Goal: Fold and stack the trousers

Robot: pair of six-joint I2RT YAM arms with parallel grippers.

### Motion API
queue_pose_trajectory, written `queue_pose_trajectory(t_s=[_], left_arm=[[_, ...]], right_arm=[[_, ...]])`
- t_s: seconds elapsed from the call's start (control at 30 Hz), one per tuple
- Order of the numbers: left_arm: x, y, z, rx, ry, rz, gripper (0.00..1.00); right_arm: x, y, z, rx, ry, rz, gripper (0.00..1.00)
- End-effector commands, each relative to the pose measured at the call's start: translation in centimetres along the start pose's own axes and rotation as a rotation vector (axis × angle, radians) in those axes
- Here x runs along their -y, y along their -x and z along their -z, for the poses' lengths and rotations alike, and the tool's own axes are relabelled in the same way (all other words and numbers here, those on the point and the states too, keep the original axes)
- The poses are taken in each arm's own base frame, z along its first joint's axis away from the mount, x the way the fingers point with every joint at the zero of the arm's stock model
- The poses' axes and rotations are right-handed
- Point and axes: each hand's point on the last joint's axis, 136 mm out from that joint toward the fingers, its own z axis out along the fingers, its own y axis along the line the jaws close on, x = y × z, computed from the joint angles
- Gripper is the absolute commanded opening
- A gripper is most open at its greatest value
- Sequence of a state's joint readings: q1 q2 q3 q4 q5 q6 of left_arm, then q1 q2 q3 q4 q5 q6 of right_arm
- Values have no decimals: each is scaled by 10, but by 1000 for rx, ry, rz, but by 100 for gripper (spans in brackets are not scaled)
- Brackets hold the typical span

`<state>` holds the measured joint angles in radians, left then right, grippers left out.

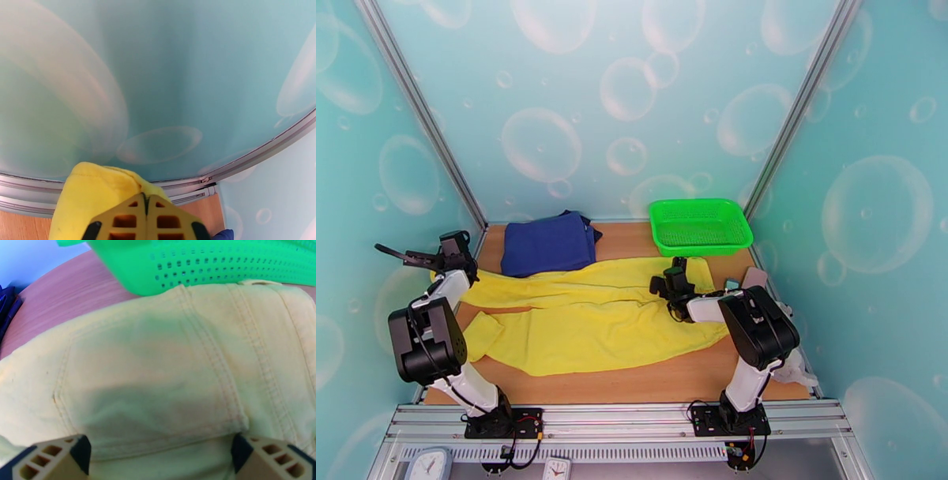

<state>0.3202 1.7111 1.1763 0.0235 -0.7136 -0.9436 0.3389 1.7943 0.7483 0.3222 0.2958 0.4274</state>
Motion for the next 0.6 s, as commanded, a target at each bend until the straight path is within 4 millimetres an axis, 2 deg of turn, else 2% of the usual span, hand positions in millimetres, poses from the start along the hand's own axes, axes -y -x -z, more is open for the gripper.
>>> queue_pose_trajectory(t_s=[0.0,0.23,0.37,0.47,0.57], left_arm=[[16,19,-4,69,-10,42,0],[38,-20,-36,20,-6,-44,4],[52,-34,-49,14,-24,-80,7],[81,-42,-54,9,-117,-117,12],[117,-45,-46,-17,-242,-185,29]], right_arm=[[9,-9,-3,-26,-54,-10,99],[9,-10,-3,-21,-71,1,99],[11,-10,-3,-24,-76,-10,99],[13,-10,-2,-26,-77,-21,99],[6,-3,4,7,-58,-3,99]])
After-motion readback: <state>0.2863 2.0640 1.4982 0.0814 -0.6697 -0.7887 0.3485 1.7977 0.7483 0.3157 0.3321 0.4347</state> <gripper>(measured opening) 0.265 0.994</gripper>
